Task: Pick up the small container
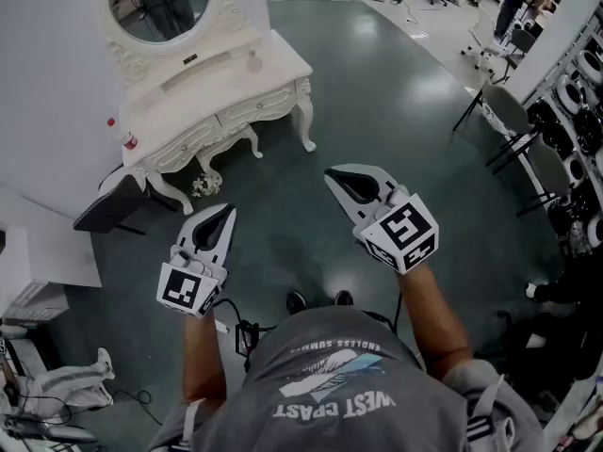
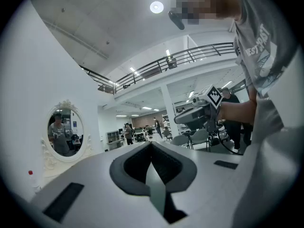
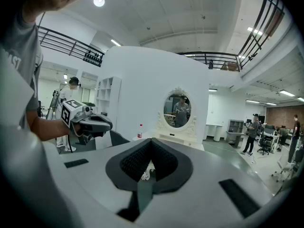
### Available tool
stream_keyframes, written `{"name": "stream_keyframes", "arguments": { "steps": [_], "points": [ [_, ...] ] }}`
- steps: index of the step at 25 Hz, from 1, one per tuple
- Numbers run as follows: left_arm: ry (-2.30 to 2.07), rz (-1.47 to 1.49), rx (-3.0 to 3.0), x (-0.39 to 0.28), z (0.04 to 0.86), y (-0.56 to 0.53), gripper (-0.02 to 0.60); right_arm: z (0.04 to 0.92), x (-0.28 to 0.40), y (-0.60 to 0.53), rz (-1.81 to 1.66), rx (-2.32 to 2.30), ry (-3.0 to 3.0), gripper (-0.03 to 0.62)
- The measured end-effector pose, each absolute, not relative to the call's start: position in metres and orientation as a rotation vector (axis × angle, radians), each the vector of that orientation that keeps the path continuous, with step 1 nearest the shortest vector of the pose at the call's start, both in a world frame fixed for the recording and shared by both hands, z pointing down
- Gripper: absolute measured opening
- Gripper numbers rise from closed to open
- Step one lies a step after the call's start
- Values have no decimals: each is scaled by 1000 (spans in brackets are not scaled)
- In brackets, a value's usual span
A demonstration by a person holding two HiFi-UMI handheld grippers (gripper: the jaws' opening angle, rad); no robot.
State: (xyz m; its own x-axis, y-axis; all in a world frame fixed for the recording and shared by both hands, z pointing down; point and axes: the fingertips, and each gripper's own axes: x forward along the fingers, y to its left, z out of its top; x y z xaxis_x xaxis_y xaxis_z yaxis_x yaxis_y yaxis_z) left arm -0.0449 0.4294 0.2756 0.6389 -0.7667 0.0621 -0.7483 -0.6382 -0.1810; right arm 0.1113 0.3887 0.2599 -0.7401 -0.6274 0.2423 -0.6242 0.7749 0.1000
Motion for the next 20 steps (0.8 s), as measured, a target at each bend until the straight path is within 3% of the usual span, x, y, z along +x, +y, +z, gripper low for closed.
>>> {"name": "stream_keyframes", "arguments": {
  "steps": [20],
  "points": [
    [1233, -167, -2755, -76, 284, 414, 15, 264, 76, 379, 12, 979, -2699, 26]
  ]
}}
